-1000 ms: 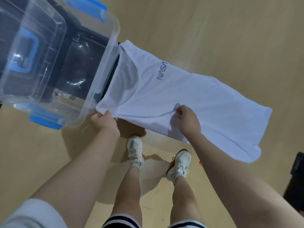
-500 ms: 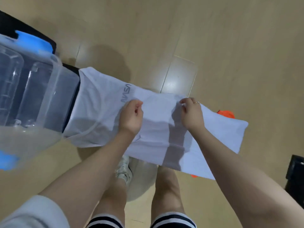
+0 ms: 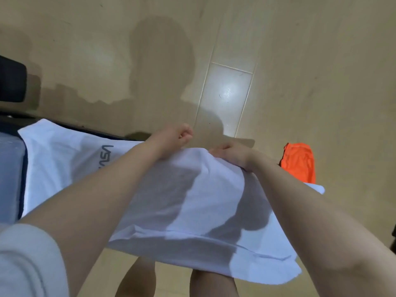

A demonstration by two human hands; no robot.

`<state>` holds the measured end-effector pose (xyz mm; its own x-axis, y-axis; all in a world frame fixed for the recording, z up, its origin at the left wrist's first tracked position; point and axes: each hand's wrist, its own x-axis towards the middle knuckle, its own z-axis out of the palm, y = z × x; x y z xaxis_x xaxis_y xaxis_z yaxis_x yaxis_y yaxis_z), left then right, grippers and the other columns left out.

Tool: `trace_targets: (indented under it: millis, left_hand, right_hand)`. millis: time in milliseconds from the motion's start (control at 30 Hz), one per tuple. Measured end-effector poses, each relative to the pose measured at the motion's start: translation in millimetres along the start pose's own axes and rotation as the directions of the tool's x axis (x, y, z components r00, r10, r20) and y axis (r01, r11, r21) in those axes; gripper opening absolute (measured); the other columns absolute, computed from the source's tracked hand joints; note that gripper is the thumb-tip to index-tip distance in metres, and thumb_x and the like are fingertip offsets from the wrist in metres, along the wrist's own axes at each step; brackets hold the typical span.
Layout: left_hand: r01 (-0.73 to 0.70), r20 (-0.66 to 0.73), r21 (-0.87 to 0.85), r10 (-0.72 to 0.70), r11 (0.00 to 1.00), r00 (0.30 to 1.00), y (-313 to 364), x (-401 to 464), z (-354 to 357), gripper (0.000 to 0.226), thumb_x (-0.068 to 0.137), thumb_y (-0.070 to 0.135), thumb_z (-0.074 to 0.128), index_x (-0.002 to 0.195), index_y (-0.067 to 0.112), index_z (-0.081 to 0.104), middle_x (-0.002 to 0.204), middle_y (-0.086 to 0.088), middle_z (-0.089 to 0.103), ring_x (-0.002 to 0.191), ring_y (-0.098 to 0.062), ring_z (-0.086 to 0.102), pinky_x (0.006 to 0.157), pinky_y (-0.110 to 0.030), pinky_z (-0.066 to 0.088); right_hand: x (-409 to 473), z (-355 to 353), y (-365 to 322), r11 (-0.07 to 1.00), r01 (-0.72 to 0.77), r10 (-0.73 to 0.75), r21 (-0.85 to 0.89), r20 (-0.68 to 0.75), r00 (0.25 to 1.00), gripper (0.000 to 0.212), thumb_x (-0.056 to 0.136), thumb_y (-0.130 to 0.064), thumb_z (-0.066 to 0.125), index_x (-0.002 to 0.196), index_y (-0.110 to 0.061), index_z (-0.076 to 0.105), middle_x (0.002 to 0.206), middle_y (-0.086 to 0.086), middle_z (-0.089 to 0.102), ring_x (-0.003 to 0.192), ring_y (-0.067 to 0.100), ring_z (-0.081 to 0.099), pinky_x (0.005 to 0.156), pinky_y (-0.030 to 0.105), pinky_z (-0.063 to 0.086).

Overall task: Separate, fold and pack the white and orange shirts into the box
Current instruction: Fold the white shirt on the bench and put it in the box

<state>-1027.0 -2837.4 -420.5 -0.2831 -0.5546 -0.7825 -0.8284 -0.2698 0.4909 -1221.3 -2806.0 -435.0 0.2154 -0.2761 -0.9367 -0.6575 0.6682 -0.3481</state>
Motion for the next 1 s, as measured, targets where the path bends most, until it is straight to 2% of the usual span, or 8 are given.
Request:
trace_targets:
  millis: [67,200,400,633,700,800,933,1000]
  left_hand:
    - [0.018,0.146,0.025,-0.022,1.0,0.989,4,4,-4,0.023,0.096,0.027,0.042,0.111,0.02,0.059,0.104,0.002,0.061,0.093,-0.013,0.053,0.075,-0.023,0.04]
    - [0.081,0.401,0.149,-0.135,0.986,0.906,5,3,-17,0.026,0.09,0.049,0.045,0.104,0.033,0.06,0.101,0.01,0.063,0.095,-0.012,0.058,0.084,-0.028,0.046]
    - [-0.041,0.33,0.351,-0.082,0.935,0.94,8,-9,-48,0.027,0.083,0.027,0.062,0.058,0.023,0.051,0.06,0.007,0.051,0.067,-0.017,0.05,0.055,-0.021,0.035]
    - [-0.081,0.207,0.561,-0.045,0.824,0.977,-16,-24,-63,0.024,0.082,0.033,0.061,0.096,0.016,0.053,0.097,-0.008,0.059,0.086,-0.025,0.053,0.068,-0.028,0.036]
    - [-0.035,0.112,0.439,-0.016,0.898,0.994,-20,-28,-63,0.029,0.083,0.029,0.063,0.107,0.016,0.052,0.098,-0.004,0.055,0.086,-0.023,0.05,0.07,-0.028,0.036]
    - [-0.008,0.026,-0.063,0.01,0.998,1.0,-23,-41,-62,0.024,0.083,0.017,0.065,0.1,0.025,0.051,0.089,0.004,0.051,0.079,-0.015,0.048,0.067,-0.025,0.038]
    - [0.072,0.044,-0.462,-0.058,0.884,0.997,-31,-63,-63,0.018,0.07,0.049,0.067,0.086,0.043,0.062,0.089,0.01,0.057,0.076,-0.007,0.049,0.071,-0.02,0.038]
    - [0.1,0.014,-0.547,-0.11,0.831,0.994,-33,-63,-61,0.007,0.081,0.043,0.063,0.085,0.037,0.064,0.086,0.009,0.058,0.076,-0.006,0.048,0.071,-0.02,0.036]
  right_hand:
    - [-2,-8,0,0.994,0.062,-0.067,0.09,0.059,0.996,0.024,0.081,-0.031,0.067,0.058,-0.024,0.065,0.059,-0.013,0.062,0.061,0.007,0.057,0.065,0.025,0.045]
    - [-19,-20,-10,0.968,0.206,-0.213,0.144,0.037,0.976,0.016,0.084,-0.016,0.064,0.068,-0.02,0.062,0.064,-0.002,0.054,0.057,0.009,0.049,0.057,0.022,0.04]
    - [-48,-24,-20,0.977,0.204,-0.201,0.062,-0.058,0.978,0.02,0.086,-0.021,0.062,0.069,-0.018,0.051,0.052,-0.01,0.042,0.043,0.002,0.038,0.047,0.015,0.032]
    - [-55,-3,-32,0.993,0.107,-0.115,-0.056,-0.153,0.981,0.04,0.092,-0.034,0.048,0.057,-0.018,0.037,0.06,-0.005,0.04,0.061,0.015,0.038,0.06,0.027,0.03]
    - [-63,4,-37,0.956,0.19,-0.244,-0.224,-0.243,0.939,0.037,0.093,-0.027,0.047,0.058,-0.018,0.038,0.06,-0.003,0.042,0.065,0.017,0.039,0.063,0.029,0.03]
    - [-81,22,-34,0.907,0.244,-0.349,-0.342,-0.289,0.891,0.038,0.096,-0.03,0.044,0.07,-0.005,0.057,0.077,0.005,0.057,0.078,0.021,0.05,0.066,0.031,0.037]
    - [-88,45,-25,0.934,0.151,-0.274,-0.323,-0.378,0.884,0.022,0.092,-0.015,0.046,0.092,0.0,0.062,0.114,0.013,0.054,0.097,0.032,0.057,0.077,0.035,0.045]
    - [-83,47,-29,0.962,0.077,-0.195,-0.263,-0.461,0.866,0.024,0.089,-0.009,0.045,0.11,-0.003,0.055,0.116,0.014,0.053,0.097,0.035,0.056,0.076,0.036,0.043]
